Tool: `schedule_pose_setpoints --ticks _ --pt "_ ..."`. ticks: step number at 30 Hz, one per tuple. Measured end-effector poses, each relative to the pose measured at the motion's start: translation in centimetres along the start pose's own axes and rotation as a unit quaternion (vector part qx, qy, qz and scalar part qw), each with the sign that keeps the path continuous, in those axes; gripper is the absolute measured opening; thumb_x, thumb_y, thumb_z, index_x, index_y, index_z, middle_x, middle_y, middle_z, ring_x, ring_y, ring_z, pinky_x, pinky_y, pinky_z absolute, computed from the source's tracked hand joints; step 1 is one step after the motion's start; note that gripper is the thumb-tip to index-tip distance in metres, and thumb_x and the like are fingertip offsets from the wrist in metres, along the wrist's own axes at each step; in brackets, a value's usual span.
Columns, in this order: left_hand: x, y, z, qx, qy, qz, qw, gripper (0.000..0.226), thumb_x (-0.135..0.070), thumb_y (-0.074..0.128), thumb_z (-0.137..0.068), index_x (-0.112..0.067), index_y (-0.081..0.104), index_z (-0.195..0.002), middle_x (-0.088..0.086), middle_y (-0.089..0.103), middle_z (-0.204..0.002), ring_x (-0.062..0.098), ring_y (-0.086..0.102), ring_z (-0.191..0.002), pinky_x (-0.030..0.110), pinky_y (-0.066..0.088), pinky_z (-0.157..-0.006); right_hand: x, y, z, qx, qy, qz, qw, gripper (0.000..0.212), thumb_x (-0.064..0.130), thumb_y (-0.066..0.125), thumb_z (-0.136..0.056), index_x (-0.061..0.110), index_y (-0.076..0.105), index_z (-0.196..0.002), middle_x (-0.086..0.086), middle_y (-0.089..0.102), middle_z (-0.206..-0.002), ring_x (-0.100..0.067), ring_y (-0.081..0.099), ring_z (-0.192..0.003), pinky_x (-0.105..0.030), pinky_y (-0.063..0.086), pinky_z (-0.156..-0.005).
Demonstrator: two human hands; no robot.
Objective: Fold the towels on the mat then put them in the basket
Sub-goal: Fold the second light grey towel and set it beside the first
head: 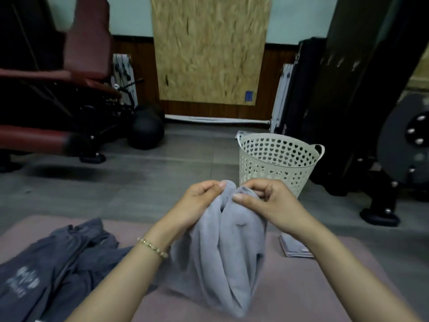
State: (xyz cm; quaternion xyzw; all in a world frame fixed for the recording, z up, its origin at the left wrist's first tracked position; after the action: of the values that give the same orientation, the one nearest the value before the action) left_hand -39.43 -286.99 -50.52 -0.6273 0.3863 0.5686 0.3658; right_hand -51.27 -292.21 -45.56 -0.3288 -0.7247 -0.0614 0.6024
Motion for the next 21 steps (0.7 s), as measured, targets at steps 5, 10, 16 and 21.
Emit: schedule_pose_setpoints --ticks 5,10,16,21 --pt "-4.7 3.3 6.1 0.044 0.032 0.021 0.998 0.033 -0.025 0.047 -0.097 0.001 0.069 -0.099 0.009 0.070 -0.085 0.014 0.061 -0.079 0.018 0.050 -0.067 3.1 0.2 4.0 -0.046 -0.006 -0.060 0.997 0.020 0.013 0.075 -0.078 0.019 0.057 -0.084 -0.025 0.066 -0.070 -0.018 0.056 -0.064 -0.024 0.044 -0.056" --pt "-4.1 4.5 9.4 0.067 0.032 0.024 0.997 0.040 -0.035 0.043 -0.092 -0.006 0.070 -0.091 0.000 0.072 -0.079 0.005 0.064 -0.075 0.014 0.049 -0.064 1.6 1.4 7.3 -0.055 0.041 -0.086 0.994 0.025 0.006 0.072 -0.080 0.011 0.060 -0.102 -0.020 0.070 -0.076 -0.017 0.063 -0.066 -0.024 0.051 -0.060" --pt "-0.8 5.3 10.2 0.138 0.002 -0.040 0.990 0.039 -0.037 0.047 -0.087 -0.010 0.069 -0.105 -0.004 0.072 -0.098 0.003 0.063 -0.090 0.013 0.048 -0.078 -1.7 0.9 8.5 -0.047 0.082 -0.048 0.994 0.012 0.012 0.073 -0.080 0.006 0.063 -0.080 -0.003 0.057 -0.056 -0.008 0.046 -0.054 -0.017 0.036 -0.049" --pt "1.2 -1.2 7.9 -0.109 0.038 -0.147 0.982 0.013 -0.025 0.067 -0.085 -0.017 0.057 -0.081 -0.004 0.060 -0.079 0.007 0.055 -0.074 0.011 0.041 -0.069 -5.1 -2.7 9.5 -0.092 0.128 -0.047 0.986 0.012 0.012 0.068 -0.085 0.007 0.058 -0.080 0.002 0.059 -0.051 -0.004 0.047 -0.045 -0.015 0.036 -0.046"
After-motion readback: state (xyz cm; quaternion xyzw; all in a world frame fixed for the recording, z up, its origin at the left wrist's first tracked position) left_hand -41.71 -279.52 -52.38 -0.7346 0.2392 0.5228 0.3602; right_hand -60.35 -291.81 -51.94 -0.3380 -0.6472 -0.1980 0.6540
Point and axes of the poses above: each hand's wrist, its own z-axis away from the middle knuckle, its own y-axis out of the palm, x = y × z, the point moved 9 cm from there along -z, towards the middle knuckle
